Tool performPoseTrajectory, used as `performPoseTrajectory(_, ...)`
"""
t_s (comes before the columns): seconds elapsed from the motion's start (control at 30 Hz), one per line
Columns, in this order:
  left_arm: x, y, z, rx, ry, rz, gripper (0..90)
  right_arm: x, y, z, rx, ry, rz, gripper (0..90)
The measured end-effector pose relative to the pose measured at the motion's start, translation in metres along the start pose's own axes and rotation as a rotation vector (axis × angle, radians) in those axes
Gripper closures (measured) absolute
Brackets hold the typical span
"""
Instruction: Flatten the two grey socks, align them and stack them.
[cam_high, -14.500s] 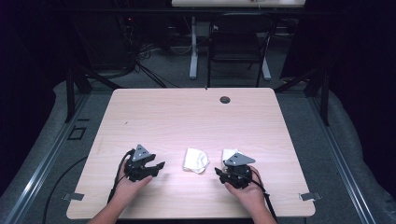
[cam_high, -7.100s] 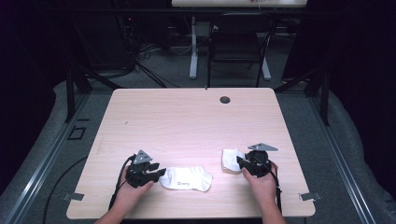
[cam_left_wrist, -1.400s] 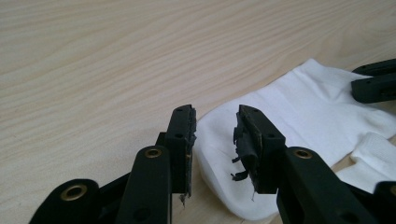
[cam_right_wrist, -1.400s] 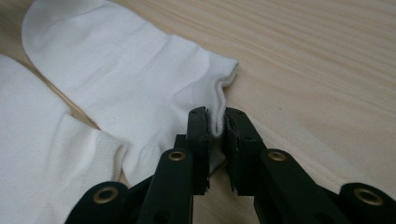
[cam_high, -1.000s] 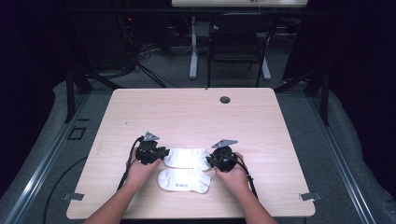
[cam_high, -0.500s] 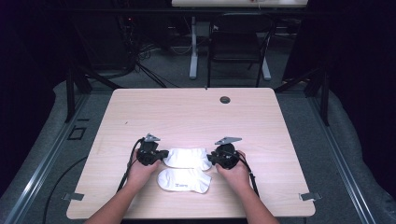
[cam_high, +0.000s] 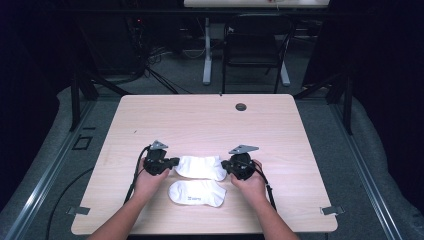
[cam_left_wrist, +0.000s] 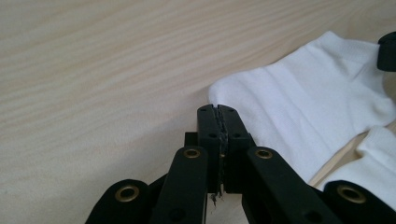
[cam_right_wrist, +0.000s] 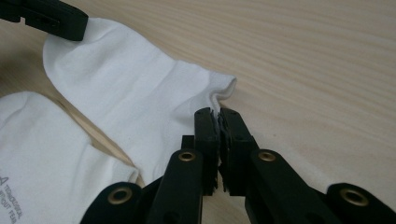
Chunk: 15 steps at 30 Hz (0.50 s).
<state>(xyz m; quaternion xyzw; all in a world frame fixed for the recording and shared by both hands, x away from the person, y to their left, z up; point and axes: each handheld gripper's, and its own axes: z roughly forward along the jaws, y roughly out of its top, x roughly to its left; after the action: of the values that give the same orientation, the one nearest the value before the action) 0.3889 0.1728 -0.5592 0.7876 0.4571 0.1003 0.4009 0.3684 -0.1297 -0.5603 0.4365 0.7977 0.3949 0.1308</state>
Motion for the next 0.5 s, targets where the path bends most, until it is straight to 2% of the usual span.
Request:
performPoseTrajectory(0.07,-0.001,0.001,-0.002,-0.006,0.0,-0.002,89.1,0.0,0.001,-0.001,-0.011,-0.002,-0.004,86.6)
performPoseTrajectory(0.13,-0.003,0.003,-0.008,-0.015,0.001,0.008,89.1,0.0,0.004,-0.008,-0.038,0.011,0.015,86.6)
performPoseTrajectory(0.2,-0.006,0.004,-0.014,-0.022,-0.007,0.03,89.1,0.004,0.005,-0.015,-0.06,0.023,0.01,86.6)
performPoseTrajectory(0.3,-0.011,0.005,-0.024,-0.03,-0.016,0.05,89.1,0.01,0.007,-0.027,-0.065,0.03,-0.006,86.6)
performPoseTrajectory(0.43,-0.017,0.003,-0.037,-0.029,-0.021,0.078,89.0,0.016,0.008,-0.039,-0.071,0.058,0.015,86.6)
performPoseTrajectory(0.5,-0.02,0.0,-0.044,-0.028,-0.025,0.087,88.9,0.021,0.01,-0.043,-0.058,0.064,0.006,86.6)
